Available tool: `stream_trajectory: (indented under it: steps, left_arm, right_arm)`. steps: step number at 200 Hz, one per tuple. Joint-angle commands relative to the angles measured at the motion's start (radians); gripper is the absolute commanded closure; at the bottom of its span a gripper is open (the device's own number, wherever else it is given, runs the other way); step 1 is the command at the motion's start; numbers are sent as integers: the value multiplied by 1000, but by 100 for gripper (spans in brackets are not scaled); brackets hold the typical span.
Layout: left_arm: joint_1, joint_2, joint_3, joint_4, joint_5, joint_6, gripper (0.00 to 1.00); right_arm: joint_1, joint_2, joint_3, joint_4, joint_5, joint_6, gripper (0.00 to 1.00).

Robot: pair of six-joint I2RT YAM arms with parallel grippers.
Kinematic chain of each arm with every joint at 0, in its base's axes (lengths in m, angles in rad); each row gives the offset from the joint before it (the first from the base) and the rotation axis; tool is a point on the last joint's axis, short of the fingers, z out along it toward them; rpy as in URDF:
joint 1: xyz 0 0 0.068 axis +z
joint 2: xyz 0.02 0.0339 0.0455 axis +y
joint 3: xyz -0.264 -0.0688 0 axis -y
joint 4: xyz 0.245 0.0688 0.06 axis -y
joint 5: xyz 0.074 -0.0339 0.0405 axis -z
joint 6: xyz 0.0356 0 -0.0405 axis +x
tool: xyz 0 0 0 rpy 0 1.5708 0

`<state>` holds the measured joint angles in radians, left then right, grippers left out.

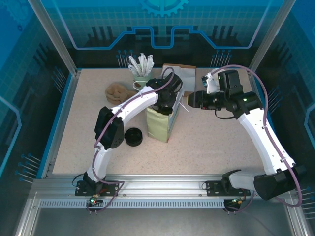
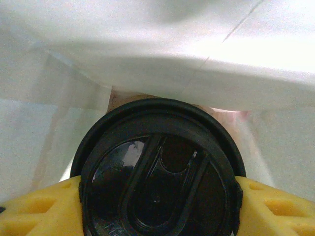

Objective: Pack the takeout coffee

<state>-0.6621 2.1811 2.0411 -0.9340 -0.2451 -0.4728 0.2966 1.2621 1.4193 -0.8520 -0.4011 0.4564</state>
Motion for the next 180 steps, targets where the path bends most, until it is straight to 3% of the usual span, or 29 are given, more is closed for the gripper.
stream_trajectory:
  steps: [1, 180]
  left_arm:
    - [12, 79, -8, -45, 38, -1, 40]
    - [14, 157, -89, 10, 87, 11, 43]
  right_arm:
    - [16, -18, -20, -16, -20, 18, 54]
    - [42, -21, -39, 10, -14, 58, 54]
